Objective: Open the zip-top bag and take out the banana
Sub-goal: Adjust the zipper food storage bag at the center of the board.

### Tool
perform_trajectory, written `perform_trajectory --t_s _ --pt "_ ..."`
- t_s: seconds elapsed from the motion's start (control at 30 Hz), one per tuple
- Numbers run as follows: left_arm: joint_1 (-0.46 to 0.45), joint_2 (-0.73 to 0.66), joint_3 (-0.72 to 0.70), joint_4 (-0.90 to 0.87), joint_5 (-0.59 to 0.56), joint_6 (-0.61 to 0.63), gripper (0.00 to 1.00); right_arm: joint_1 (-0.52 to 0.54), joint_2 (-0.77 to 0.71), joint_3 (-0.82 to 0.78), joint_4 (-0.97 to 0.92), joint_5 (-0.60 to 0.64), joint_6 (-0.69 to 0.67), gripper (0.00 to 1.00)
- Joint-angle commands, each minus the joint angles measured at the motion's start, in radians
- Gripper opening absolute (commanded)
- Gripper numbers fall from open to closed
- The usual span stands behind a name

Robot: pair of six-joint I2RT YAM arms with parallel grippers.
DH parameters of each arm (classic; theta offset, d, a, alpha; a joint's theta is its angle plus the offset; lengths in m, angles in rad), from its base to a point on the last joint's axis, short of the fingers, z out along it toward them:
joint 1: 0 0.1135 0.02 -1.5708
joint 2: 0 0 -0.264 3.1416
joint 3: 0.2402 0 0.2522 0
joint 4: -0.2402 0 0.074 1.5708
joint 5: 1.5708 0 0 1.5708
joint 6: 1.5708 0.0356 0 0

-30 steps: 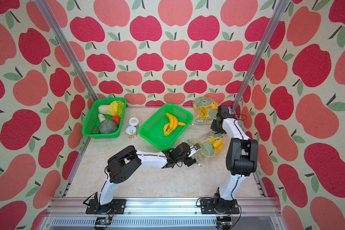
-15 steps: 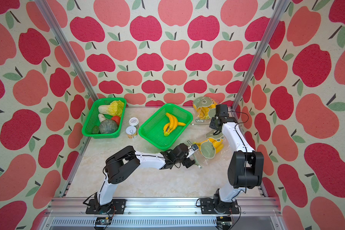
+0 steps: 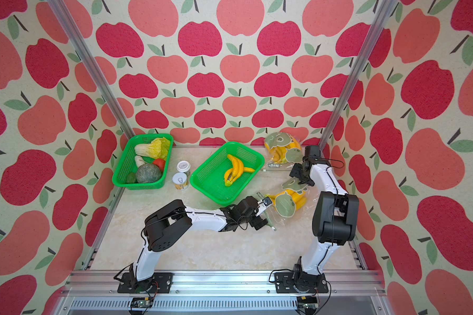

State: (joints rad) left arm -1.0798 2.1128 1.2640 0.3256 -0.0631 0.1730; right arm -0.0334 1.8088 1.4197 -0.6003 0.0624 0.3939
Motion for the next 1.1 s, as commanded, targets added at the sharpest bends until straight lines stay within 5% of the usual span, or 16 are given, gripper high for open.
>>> perform_trajectory --t_s 0.0,0.2,0.33,0.7,1.07 --pt "-0.001 -0.013 0.006 -0.005 0.014 -0.009 1.00 0.021 0.056 0.050 -0.054 0.044 0.009 0.70" --pt "-0.004 -0.008 0.011 -0.010 0.013 -0.011 0.99 0.047 0.033 0.043 -0.036 0.131 -0.015 0.19" --pt "-0.007 -0.008 0.012 -0.010 0.014 -0.012 0.99 0.082 -0.004 0.030 -0.019 0.173 -0.032 0.00" --pt "-0.017 -0.047 -0.029 0.027 -0.010 -0.006 0.98 0.165 -0.229 -0.060 -0.020 0.199 0.018 0.00" --pt "-0.024 -0.050 -0.025 0.057 -0.020 0.152 0.98 0.231 -0.264 -0.099 -0.045 0.149 -0.013 0.00"
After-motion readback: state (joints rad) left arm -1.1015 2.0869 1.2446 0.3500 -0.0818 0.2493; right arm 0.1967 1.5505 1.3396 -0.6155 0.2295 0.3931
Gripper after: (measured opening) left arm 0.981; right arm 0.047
